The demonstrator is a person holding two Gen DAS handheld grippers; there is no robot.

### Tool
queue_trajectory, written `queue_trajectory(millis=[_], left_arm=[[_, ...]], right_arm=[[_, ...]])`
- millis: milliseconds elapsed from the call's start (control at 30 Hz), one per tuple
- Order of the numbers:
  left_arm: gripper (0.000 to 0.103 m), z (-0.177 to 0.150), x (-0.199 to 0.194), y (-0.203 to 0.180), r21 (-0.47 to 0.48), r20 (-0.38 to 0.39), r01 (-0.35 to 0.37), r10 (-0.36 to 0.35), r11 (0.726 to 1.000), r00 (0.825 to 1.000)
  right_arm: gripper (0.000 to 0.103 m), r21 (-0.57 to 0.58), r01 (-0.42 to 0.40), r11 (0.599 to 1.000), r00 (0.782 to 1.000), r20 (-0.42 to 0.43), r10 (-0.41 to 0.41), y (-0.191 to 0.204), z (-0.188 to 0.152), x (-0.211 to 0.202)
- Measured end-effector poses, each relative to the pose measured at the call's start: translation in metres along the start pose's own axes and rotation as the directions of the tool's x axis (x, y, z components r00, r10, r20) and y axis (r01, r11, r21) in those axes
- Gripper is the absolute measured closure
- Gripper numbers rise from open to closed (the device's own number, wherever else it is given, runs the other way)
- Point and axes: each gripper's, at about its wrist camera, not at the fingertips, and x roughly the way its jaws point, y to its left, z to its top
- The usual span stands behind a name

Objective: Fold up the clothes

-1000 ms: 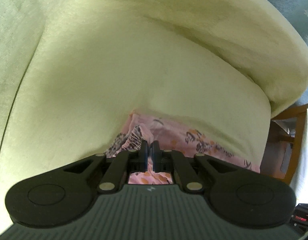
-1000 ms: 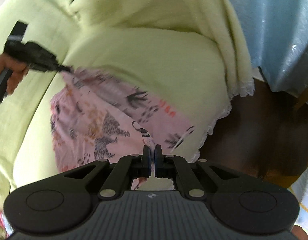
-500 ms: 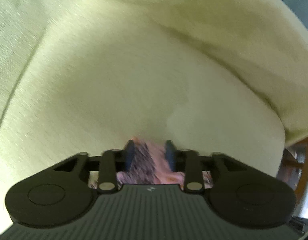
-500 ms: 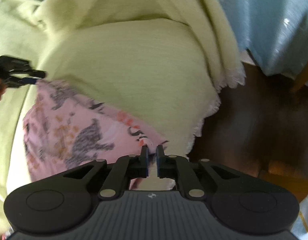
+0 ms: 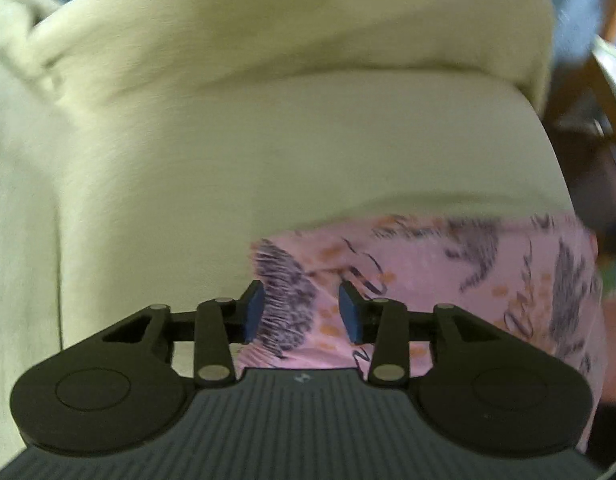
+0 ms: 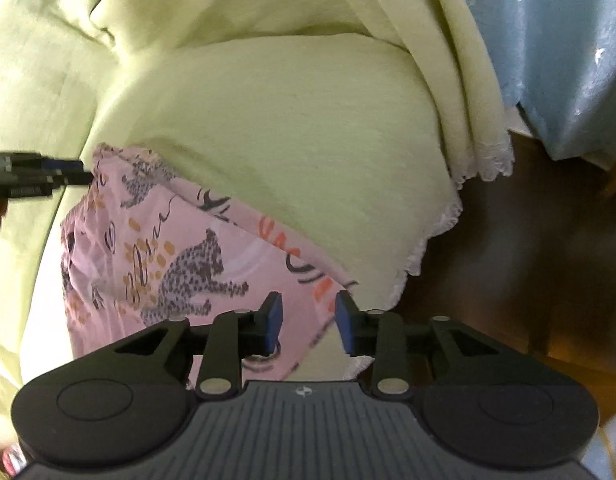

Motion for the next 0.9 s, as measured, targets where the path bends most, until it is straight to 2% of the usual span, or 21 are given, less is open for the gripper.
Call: queue_trajectory(millis=[100, 233, 300, 333, 433, 500, 600, 733, 900], left_arm=[[0.079, 0.005, 0.012, 0.005, -0.002, 0.016, 0.003, -0.003, 1.000, 1.000], [0.079, 0.006, 0.030, 0.004, 0.024, -0.014, -0.011, 0.011, 1.000, 1.000], [0.077, 0.004, 0.035, 0.002, 0.032, -0.020, -0.022, 0.023, 0.999, 1.000], [0.076, 0.003, 0.036, 0.001, 0.037, -0.018, -0.028, 0.029, 0.999, 0.999], [0.076, 0.002, 0.035, -0.005, 0.041, -0.009, -0.054, 0.055, 0.998, 0.998], [0.075, 0.000, 0.033, -0.004, 0.022, 0.001, -0.064, 0.064, 0.998, 0.998], [0.075, -0.002, 0.034, 0.001, -0.033, 0.008, -0.069, 0.070, 0.997, 0.998], [0.075, 0.000, 0.037, 0.002, -0.089, 0.010, -0.092, 0.093, 0.992, 0.996], [0.075, -0.003, 0.029, 0.004, -0.128, 0.026, -0.099, 0.103, 0.987, 0.994]], right_arm=[[0.069, 0.017, -0.007, 1.000, 1.000, -0.006, 0.007, -0.003, 0.004, 0.011], [0.068, 0.014, 0.000, 1.000, 1.000, -0.029, 0.001, -0.006, 0.004, 0.020], [0.059, 0.031, 0.007, 0.999, 1.000, -0.031, -0.006, -0.009, 0.003, 0.021], [0.058, 0.046, 0.010, 0.999, 1.000, -0.030, -0.009, -0.011, 0.002, 0.021], [0.057, 0.090, -0.002, 0.996, 1.000, -0.026, 0.004, -0.017, 0.000, 0.022], [0.057, 0.078, -0.002, 0.997, 1.000, -0.021, 0.004, -0.016, -0.002, 0.023], [0.057, 0.017, 0.064, 0.998, 0.998, -0.011, -0.063, -0.014, -0.002, 0.023], [0.058, -0.010, 0.139, 0.990, 0.990, 0.001, -0.139, -0.017, -0.001, 0.020], [0.061, -0.095, 0.179, 0.979, 0.983, -0.013, -0.181, -0.011, -0.004, 0.015]])
